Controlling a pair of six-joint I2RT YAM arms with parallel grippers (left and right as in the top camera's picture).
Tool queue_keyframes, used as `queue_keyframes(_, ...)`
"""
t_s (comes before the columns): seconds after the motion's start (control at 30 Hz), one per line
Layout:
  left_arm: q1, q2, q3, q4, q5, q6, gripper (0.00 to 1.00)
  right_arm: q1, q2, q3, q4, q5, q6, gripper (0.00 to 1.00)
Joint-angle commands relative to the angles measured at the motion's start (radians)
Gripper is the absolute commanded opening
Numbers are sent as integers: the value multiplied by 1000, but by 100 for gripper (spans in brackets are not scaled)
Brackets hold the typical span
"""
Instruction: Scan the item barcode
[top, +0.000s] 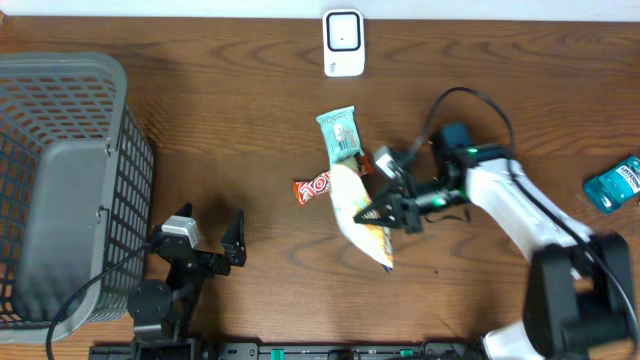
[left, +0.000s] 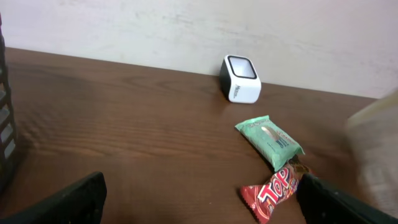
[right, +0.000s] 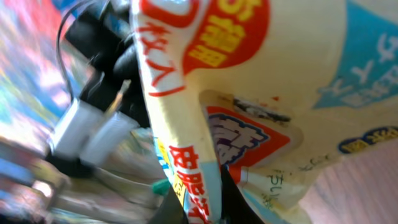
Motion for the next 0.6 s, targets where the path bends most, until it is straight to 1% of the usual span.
queue_keyframes(0.0,-5,-6,-17,-29,2,-9,98,42,110,-8,132,-150,644,1)
queue_keyframes(0.1,-5,-6,-17,-29,2,-9,98,48,174,-7,204,-197,742,1)
queue_keyframes(0.17,-5,-6,-17,-29,2,-9,98,43,212,-7,215,-192,753,1)
queue_keyframes(0.2,-5,-6,-17,-29,2,-9,98,40,225,-7,214,-175,761,1)
queue_keyframes(0.3,-5,-6,-17,-29,1,-9,98,23,278,-8,211,-27,802,1)
queue_keyframes(0.37,-5,-6,-17,-29,2,-9,98,8,317,-8,211,13,801,1)
queue_keyframes(0.43,-5,-6,-17,-29,2,-9,98,-8,359,-8,216,11,790,1)
queue_keyframes(0.57,-5,-6,-17,-29,2,-9,98,-50,436,-8,220,-34,674,1)
